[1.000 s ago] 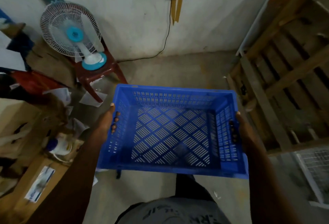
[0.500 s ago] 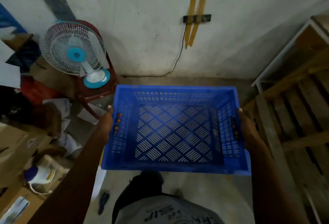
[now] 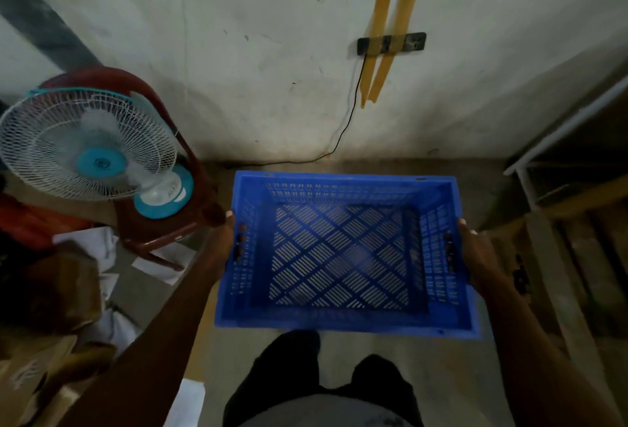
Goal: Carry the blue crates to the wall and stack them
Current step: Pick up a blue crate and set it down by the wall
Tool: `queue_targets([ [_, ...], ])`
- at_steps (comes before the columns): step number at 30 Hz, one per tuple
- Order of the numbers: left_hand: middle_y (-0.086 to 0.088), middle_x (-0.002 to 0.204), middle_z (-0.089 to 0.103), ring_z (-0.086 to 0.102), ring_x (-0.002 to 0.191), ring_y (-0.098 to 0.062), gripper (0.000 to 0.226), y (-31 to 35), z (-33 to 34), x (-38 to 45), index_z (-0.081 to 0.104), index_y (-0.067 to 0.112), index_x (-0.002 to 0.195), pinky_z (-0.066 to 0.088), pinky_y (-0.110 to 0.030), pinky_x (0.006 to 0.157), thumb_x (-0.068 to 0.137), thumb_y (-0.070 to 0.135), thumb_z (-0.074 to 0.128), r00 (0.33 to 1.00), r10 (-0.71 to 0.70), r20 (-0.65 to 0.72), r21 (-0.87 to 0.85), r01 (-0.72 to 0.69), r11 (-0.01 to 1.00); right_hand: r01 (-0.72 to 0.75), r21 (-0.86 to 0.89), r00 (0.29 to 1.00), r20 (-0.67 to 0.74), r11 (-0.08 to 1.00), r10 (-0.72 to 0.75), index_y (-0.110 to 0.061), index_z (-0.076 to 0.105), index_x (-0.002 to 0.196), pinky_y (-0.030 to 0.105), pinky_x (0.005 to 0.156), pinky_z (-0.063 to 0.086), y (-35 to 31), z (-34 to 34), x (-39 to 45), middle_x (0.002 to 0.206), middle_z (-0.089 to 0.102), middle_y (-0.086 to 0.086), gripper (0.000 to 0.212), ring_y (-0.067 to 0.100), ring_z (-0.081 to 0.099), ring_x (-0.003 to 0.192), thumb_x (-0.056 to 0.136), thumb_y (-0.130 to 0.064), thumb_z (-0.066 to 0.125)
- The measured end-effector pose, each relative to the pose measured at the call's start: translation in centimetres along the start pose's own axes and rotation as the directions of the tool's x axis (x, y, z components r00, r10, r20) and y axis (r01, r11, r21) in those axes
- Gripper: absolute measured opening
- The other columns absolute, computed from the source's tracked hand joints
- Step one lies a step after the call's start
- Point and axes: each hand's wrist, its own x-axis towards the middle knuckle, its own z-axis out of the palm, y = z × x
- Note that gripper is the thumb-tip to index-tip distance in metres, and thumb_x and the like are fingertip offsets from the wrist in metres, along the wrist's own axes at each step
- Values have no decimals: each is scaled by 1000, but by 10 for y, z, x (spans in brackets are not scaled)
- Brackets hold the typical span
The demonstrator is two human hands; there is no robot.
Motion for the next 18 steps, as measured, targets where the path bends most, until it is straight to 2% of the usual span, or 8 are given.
queue_targets([
  [3,-2,61,49,43,41,-15,57,20,17,59,56,19,75,35,-25,44,94,68,35,1000,-10,-5,45,10,999,-11,-30,1000,-9,999,11,-14,57,82,31,54,40,-15,13,56,69,53,7,52,18,50,53,94,-62,38],
  [5,-6,65,51,47,42,-16,59,28,34,95,56,16,77,39,-25,41,94,68,36,999,-26,-26,20,26,999,-35,-47,999,-27,998,34,-15,57,79,30,52,41,-18,19,102,68,53,8,55,19,50,50,91,-66,40],
  [9,-10,67,50,51,46,-17,50,16,73,183,55,8,81,42,-19,36,102,50,37,995,-87,-56,-24,85,996,-150,-29,989,4,988,150,-16,56,80,30,51,41,-9,33,205,68,52,7,52,20,48,54,92,-63,40],
  [12,-8,64,50,51,37,-11,44,-16,99,257,53,12,79,40,-18,38,103,47,40,992,-109,-66,58,113,992,-211,-47,977,25,976,212,-17,50,74,25,44,37,6,51,281,65,45,5,49,17,43,48,99,-56,33],
  [15,2,49,51,49,36,-9,42,-52,120,334,47,15,75,39,-17,38,104,44,37,984,-164,-67,131,172,976,-217,-114,975,23,969,221,-16,48,71,28,48,33,32,73,365,64,43,7,49,19,41,49,99,-53,34],
  [18,-5,61,49,49,47,-15,38,-87,137,406,48,14,76,41,-25,50,104,38,43,988,-129,-83,306,148,940,-241,-114,968,36,964,247,-13,48,73,26,41,35,69,92,451,64,43,9,47,18,43,42,100,-50,36],
])
